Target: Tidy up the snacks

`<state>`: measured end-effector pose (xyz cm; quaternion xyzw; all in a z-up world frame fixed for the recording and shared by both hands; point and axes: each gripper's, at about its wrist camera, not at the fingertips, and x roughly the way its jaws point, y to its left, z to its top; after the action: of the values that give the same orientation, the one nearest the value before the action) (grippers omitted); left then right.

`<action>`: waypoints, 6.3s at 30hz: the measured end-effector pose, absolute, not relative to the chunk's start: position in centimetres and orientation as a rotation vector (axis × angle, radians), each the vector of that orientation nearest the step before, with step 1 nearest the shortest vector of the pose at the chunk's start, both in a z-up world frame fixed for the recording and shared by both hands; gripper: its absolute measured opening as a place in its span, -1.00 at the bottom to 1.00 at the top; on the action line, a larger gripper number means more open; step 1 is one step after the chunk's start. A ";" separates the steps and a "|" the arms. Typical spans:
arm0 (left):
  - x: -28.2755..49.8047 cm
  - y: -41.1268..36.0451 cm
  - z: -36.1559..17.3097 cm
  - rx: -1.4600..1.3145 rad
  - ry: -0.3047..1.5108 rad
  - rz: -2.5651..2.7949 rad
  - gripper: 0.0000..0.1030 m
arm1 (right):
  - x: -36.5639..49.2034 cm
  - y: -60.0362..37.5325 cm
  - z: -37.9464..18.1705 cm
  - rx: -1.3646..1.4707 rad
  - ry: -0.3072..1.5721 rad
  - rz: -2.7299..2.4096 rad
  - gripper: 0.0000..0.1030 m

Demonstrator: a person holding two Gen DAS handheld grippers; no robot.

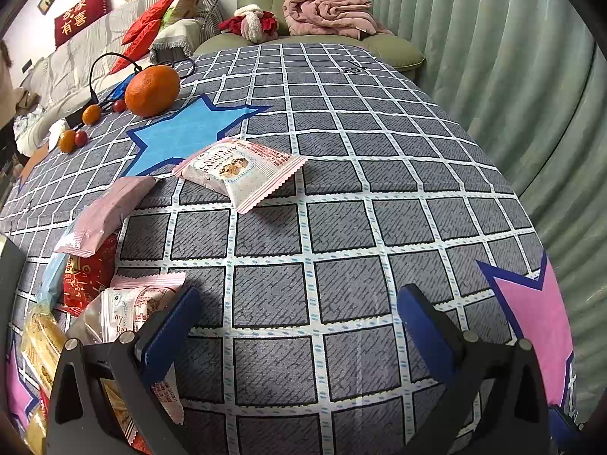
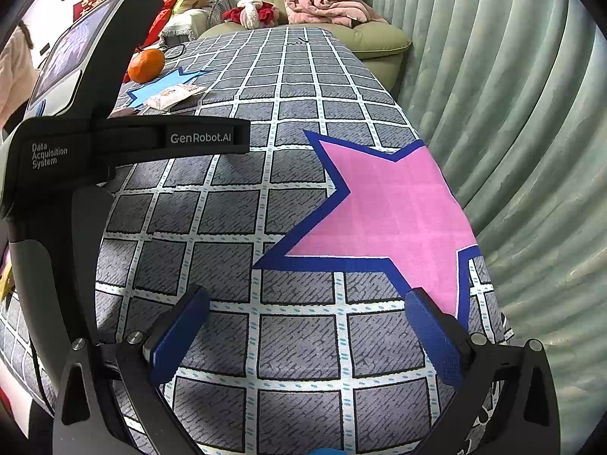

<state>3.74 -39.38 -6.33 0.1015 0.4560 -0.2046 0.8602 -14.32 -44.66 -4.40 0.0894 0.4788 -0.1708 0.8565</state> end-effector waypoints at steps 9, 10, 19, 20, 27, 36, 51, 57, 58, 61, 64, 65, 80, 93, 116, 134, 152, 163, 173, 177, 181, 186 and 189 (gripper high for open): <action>3.7 -39.4 -6.3 0.213 0.957 -0.430 1.00 | -14.3 -44.7 -4.3 0.189 1.006 -0.357 1.00; 3.7 -39.4 -6.3 0.213 0.957 -0.430 1.00 | -14.3 -44.6 -4.3 0.190 1.004 -0.359 1.00; 3.7 -39.4 -6.3 0.214 0.957 -0.430 1.00 | -14.2 -44.6 -4.3 0.196 1.021 -0.362 1.00; 3.7 -39.3 -6.3 0.214 0.957 -0.430 1.00 | -14.1 -44.6 -4.3 0.196 1.024 -0.361 1.00; 3.7 -39.5 -6.1 0.253 1.007 -0.476 1.00 | -13.6 -44.6 -4.4 0.195 1.023 -0.357 1.00; 0.8 -34.4 -0.3 0.285 0.951 -0.602 1.00 | -13.8 -44.6 -4.5 0.190 1.013 -0.351 1.00; 7.3 -19.7 -2.2 0.297 1.008 -0.434 1.00 | -14.2 -44.3 -4.4 0.195 1.005 -0.368 1.00; 8.8 -18.8 -2.8 0.315 1.019 -0.421 1.00 | -13.9 -44.3 -4.5 0.194 1.005 -0.367 1.00; 8.8 -18.8 -3.1 0.321 1.037 -0.437 1.00 | -13.9 -44.3 -4.5 0.194 1.005 -0.368 1.00; 8.6 -19.9 -3.6 0.378 1.027 -0.430 1.00 | -13.9 -44.3 -4.5 0.194 1.000 -0.370 1.00; 8.4 -21.6 -4.2 0.425 1.029 -0.450 1.00 | -13.9 -44.2 -4.5 0.196 0.999 -0.373 1.00; 8.3 -22.0 -4.4 0.446 1.029 -0.446 1.00 | -13.9 -44.2 -4.5 0.195 0.998 -0.372 1.00; 9.4 -19.7 -5.7 0.266 1.084 -0.454 1.00 | -7.8 -39.4 -2.4 0.458 1.062 -0.093 1.00; 7.0 -18.6 -4.7 0.250 1.065 -0.445 -0.48 | -3.7 -35.5 -2.7 0.309 1.103 -0.054 -0.28; 1.5 -15.0 -5.9 0.219 1.057 -0.370 1.00 | -8.5 -35.6 -4.0 0.154 1.161 -0.227 1.00; 0.2 -16.3 -4.6 0.251 1.048 -0.473 -0.51 | -9.1 -35.4 -2.5 0.185 1.096 -0.206 -0.37; -0.5 -8.2 2.5 0.064 0.909 -0.459 -0.52 | -7.6 -31.1 3.1 0.286 0.993 0.021 -0.40; 2.8 1.6 2.9 -0.008 0.893 -0.246 -0.51 | -0.7 -19.5 5.1 0.162 1.005 0.239 -0.40; 5.1 6.8 -0.6 -0.078 0.975 -0.140 -0.52 | 6.2 -9.0 4.1 0.073 1.067 0.396 -0.40; 5.6 7.5 -1.7 -0.081 0.998 -0.131 -0.52 | 7.6 -6.5 3.3 0.052 1.087 0.419 -0.40; 6.0 7.7 -2.5 -0.086 1.014 -0.135 -0.51 | 8.3 -5.1 2.4 0.040 1.111 0.433 -0.40; 5.8 7.5 -2.6 -0.074 1.003 -0.129 0.28 | 8.7 -4.7 1.6 0.044 1.156 0.433 0.11; 5.4 7.5 -2.1 -0.081 0.973 -0.121 0.54 | 8.5 -5.6 1.9 0.067 1.132 0.401 1.00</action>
<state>5.43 7.53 -2.13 -0.0389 0.4671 -0.0583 0.8814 8.49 -5.60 1.86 0.0317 0.5325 0.1885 0.8246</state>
